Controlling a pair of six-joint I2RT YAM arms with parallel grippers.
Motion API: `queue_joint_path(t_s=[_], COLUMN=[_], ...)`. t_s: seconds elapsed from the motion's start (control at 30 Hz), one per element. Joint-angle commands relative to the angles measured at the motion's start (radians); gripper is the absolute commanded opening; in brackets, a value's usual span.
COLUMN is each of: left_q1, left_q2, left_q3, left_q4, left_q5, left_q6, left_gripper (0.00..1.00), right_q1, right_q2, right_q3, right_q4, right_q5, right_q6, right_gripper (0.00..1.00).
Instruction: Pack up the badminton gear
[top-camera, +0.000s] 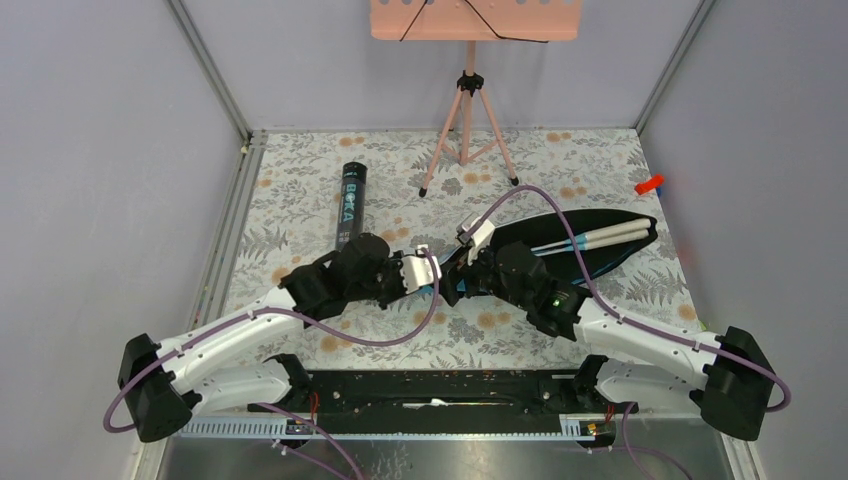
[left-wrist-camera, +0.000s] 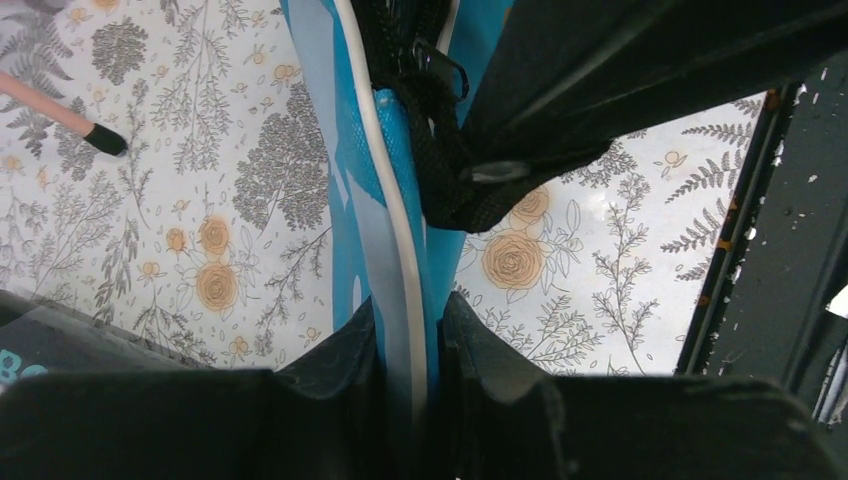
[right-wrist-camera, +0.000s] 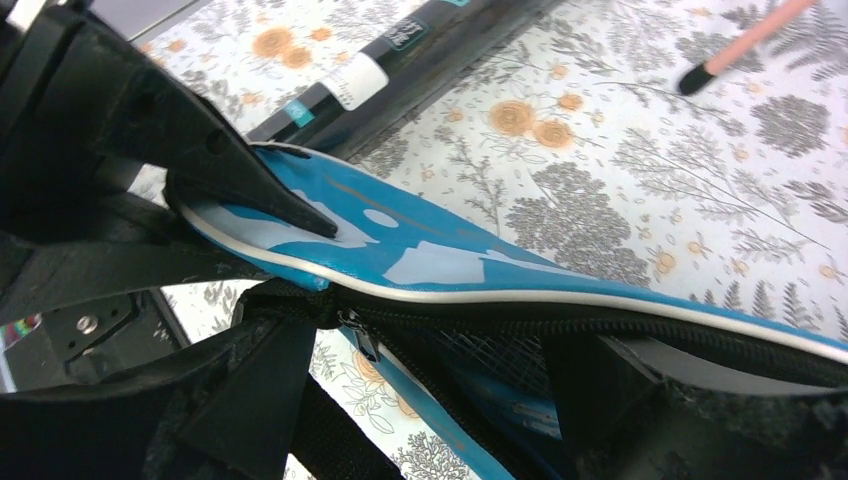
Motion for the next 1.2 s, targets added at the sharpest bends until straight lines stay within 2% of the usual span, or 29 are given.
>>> queue_joint_path(t_s=[0.0, 0.1, 0.2, 0.4, 0.73, 0.87, 1.17], left_q1=[-0.011, -0.011, -0.011, -0.011, -0.011, -0.012, -0.013], left_q2=[-0.005, -0.019, -0.017, 0.005, 0.015, 0.024, 0.036], left_q3=[-0.03, -0.053, -0.056, -0.045, -0.052, -0.042, -0.026], left_q4=[0.043, 0.057, 0.06, 0.051, 0.032, 0.024, 0.012], left_q5=[0.054, 0.029, 0.03, 0.038, 0.059, 0.074, 0.094], left_q6=[-0.031, -0.019, -0.02, -0.017, 0.0, -0.002, -0.003], left_gripper=[0.0, 0.0, 0.0, 0.0, 0.0, 0.0, 0.0], right_q1=[0.087, 0.122, 0.14, 0.161, 0.164, 0.166, 0.166], right_q2=[0.008, -0.001, -0.004, 0.007, -0.007, -0.005, 0.014], right_q3=[0.119, 0.158, 0.164, 0.177, 0.214, 0.214, 0.173], right_q4=[-0.033, -0.156, -0.193, -0.218, -0.36, -0.335, -0.135], right_q5=[0.24, 0.374, 0.471, 0.544, 0.472, 0.39, 0.228], right_q6=[0.026, 0.074, 0.112, 0.118, 0.079, 0.035, -0.072], right_gripper=[0.86, 0.86, 0.84, 0.75, 0.52, 0.51, 0.5])
